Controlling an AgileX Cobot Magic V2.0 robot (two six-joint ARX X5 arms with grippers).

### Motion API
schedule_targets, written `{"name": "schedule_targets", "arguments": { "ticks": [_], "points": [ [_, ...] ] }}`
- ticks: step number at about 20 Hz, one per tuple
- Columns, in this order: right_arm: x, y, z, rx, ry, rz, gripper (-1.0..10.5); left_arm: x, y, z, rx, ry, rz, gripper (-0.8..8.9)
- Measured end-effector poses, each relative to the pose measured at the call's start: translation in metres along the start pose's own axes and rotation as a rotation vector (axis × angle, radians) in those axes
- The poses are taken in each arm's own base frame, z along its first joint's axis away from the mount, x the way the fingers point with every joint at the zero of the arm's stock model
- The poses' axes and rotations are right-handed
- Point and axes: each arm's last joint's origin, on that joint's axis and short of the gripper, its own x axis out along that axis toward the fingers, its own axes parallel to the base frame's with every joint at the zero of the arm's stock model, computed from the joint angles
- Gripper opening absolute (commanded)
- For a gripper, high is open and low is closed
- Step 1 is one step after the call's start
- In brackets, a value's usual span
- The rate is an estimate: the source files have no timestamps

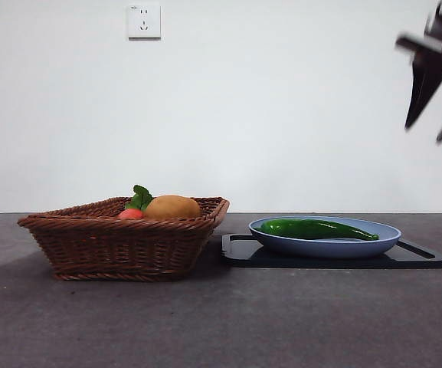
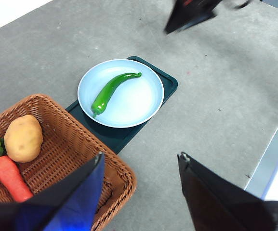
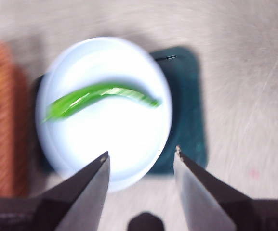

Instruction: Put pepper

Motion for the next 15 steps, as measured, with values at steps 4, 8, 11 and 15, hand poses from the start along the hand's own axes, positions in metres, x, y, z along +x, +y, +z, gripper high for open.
{"name": "schedule_targets", "arguments": {
  "ticks": [4,8,11,15],
  "points": [
    [-0.062,0.048,-0.038,-0.154,0.000,0.050,2.4,0.000,0.000,-0.001,-0.001,0.007,0.000,2.71],
    [-0.104,0.086,-0.082,-0.298,0.026,0.126,2.3,0.000,0.000,-0.001,-0.001,0.006,0.000,2.71],
    [-0.119,0.102,-0.108,-0.374,0.097,0.173,2.3,0.000,0.000,-0.002,-0.002,0.020,-0.002,2.70],
    [-0.124,0.112,-0.125,-0.438,0.168,0.206,0.5,0.000,0.000,-0.005,-0.005,0.048,-0.003,1.45]
  ]
}}
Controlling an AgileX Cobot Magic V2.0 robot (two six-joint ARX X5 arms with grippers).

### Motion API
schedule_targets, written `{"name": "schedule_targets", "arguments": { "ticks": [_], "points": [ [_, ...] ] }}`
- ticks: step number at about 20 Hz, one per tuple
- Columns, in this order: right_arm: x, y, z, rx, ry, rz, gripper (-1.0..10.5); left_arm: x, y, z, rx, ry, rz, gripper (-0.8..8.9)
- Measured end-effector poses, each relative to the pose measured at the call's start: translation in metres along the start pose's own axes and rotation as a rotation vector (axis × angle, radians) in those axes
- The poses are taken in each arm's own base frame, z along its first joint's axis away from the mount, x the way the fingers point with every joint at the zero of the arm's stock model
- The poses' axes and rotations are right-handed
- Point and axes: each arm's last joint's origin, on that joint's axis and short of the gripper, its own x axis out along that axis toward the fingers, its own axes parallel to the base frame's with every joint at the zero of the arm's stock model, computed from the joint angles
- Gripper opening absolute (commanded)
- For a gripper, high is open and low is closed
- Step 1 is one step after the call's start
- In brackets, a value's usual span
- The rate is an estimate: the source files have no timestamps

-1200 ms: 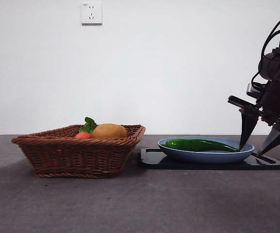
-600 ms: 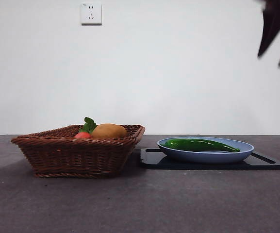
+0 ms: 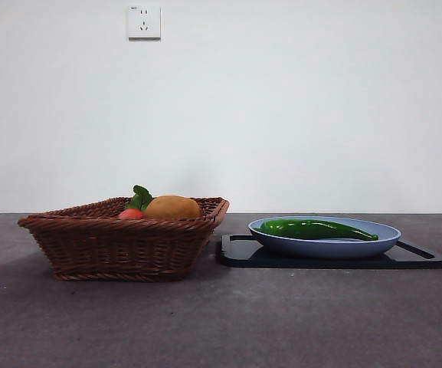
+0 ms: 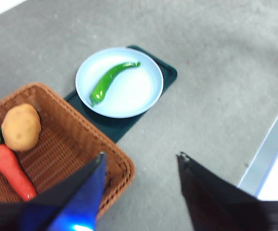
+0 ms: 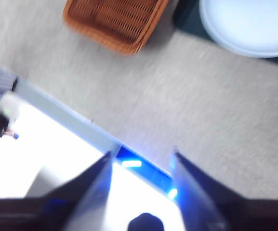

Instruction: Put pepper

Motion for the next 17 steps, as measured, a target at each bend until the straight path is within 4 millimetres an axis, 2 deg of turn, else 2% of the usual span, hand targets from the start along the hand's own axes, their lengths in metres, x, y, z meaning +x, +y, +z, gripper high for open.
{"name": "schedule_targets", "arguments": {
  "ticks": [1,2,17],
  "points": [
    [0.0007,0.0010,0.0001,-0.015,0.004,0.003,0.0,0.0000,-0.0001,-0.0010,-0.001,0.011,-0.001,0.79],
    [0.0009,0.0015,0.0000,-0.034,0.005,0.004,0.1,0.0000,-0.0001,-0.0017,-0.002,0.017,-0.001,0.09],
    [0.0009,0.0016,0.0013,-0.021,-0.008,0.005,0.1,-0.0002,0.0003,0.0056,0.006,-0.058,0.003,0.08]
  ]
}}
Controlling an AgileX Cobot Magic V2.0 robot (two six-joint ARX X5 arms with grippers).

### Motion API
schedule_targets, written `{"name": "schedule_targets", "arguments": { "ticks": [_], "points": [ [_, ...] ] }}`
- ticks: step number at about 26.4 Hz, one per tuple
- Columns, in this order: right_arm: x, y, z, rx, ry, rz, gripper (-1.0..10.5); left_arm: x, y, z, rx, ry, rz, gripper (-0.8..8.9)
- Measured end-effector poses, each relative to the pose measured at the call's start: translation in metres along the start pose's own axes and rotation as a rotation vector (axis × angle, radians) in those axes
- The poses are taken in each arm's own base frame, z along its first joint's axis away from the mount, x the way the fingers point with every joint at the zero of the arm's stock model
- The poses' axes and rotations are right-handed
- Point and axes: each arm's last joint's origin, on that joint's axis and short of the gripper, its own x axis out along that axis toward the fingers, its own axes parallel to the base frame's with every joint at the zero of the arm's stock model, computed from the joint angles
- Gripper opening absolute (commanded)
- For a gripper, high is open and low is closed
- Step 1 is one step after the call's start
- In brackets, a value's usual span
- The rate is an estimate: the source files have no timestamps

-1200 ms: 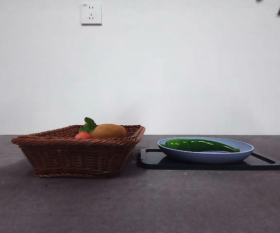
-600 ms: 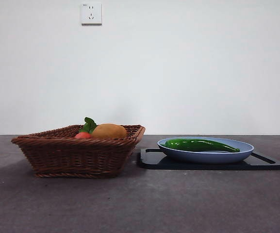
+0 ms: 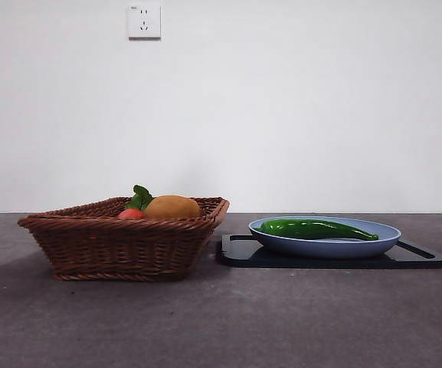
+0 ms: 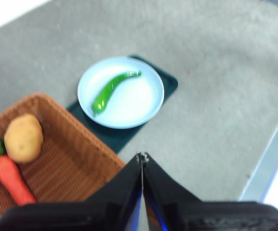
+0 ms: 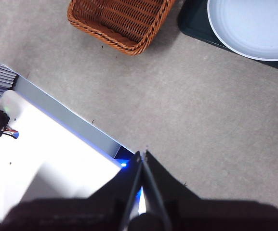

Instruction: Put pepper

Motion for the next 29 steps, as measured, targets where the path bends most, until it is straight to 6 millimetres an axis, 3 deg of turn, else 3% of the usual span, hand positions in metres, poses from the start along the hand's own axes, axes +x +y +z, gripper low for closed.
{"name": "schedule_targets", "arguments": {
  "ticks": [4,7,10,13,17,22,29],
  "points": [
    [0.000,0.000,0.000,0.001,0.000,0.000,0.1,-0.001,0.002,0.001,0.012,-0.011,0.025,0.08],
    [0.000,0.000,0.000,0.002,0.000,0.000,0.1,-0.015,0.018,0.009,0.046,-0.125,0.175,0.08],
    [0.000,0.000,0.000,0.002,0.000,0.000,0.1,-0.063,0.034,0.011,0.052,-0.321,0.329,0.08],
    [0.000,0.000,0.000,0.002,0.000,0.000,0.1,-0.119,0.041,-0.001,0.039,-0.510,0.528,0.08],
    [0.000,0.000,0.000,0.002,0.000,0.000,0.1,-0.141,0.042,-0.033,0.028,-0.604,0.725,0.08],
    [0.000,0.000,0.000,0.002,0.000,0.000,0.1,-0.134,0.042,-0.079,0.024,-0.682,0.909,0.08],
    [0.000,0.000,0.000,0.002,0.000,0.000,0.1,-0.084,0.047,-0.153,0.006,-0.707,0.960,0.08]
  ]
}}
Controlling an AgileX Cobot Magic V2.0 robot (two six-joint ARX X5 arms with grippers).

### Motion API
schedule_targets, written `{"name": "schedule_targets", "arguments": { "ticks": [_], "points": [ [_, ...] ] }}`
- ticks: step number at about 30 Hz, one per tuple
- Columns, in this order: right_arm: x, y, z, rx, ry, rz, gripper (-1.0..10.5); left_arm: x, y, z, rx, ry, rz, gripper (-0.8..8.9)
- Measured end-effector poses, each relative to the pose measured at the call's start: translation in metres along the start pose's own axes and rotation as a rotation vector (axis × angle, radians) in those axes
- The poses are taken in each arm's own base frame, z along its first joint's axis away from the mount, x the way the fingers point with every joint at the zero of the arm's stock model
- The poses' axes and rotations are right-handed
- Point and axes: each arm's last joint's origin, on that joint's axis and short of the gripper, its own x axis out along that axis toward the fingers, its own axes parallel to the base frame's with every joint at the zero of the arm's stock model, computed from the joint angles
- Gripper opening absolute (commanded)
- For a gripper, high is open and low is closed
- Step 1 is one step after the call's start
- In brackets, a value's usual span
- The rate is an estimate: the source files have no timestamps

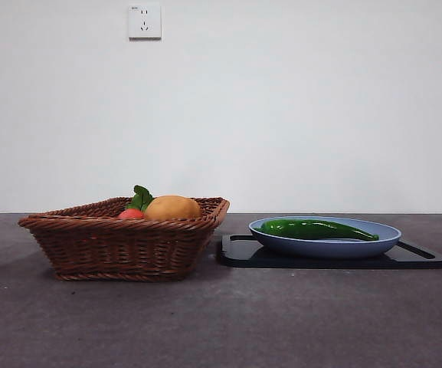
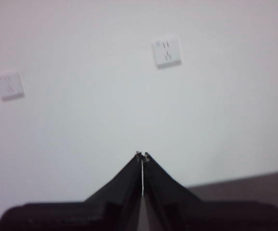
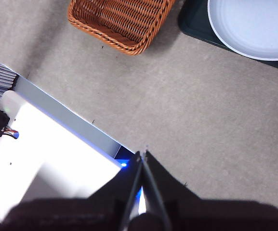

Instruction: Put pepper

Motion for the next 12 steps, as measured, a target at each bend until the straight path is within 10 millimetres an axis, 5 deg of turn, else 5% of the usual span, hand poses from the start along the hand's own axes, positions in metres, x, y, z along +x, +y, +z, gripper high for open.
{"name": "schedule_targets", "arguments": {
  "ticks": [7,12],
  "points": [
    [0.000,0.000,0.000,0.000,0.000,0.000,0.1,-0.011,-0.014,-0.080,-0.065,0.135,-0.020,0.08],
    [0.000,0.000,0.000,0.000,0.000,0.000,0.1,-0.021,-0.020,-0.113,-0.104,0.184,-0.024,0.08]
  ]
}}
